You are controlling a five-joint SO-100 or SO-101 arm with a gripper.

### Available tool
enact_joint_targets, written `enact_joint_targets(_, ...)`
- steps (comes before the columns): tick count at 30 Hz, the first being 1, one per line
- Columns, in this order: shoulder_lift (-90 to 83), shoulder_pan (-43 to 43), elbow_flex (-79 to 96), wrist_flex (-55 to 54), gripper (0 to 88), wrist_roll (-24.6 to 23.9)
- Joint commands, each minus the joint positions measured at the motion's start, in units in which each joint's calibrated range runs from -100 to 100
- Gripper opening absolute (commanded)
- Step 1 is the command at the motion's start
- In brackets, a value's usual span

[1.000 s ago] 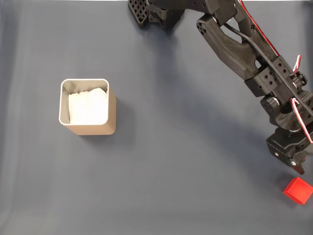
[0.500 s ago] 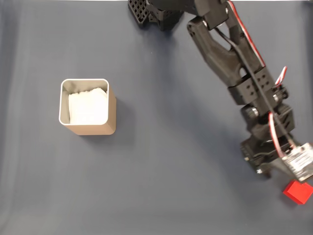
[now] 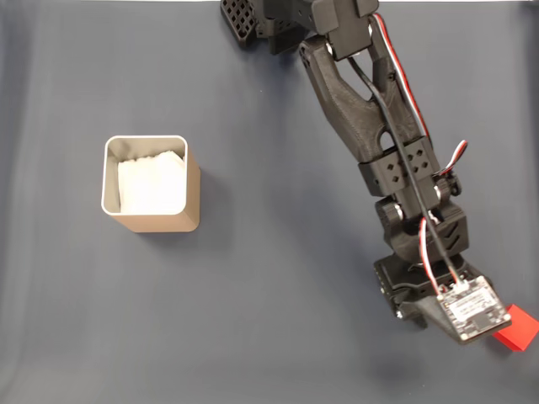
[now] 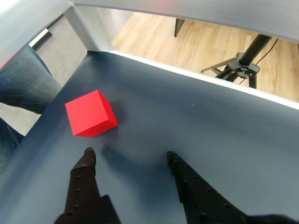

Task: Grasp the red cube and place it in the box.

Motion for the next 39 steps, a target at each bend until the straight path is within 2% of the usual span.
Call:
enact_joint_targets(1,-5.5,0.3,-0.3,-0.4,36.7,0.4)
enact_joint_targets(20,-3.0,-3.5,-0.4,-10.4,37.0,4.8)
enact_joint_targets(21,-3.0,-3.5,1.8,-14.2,36.6,4.8)
enact_joint_targets(31,-3.4,-3.5,8.8,-27.2,36.3,5.2)
enact_joint_targets(39,-2.6,-3.7,10.1,-32.4,36.3,5.1)
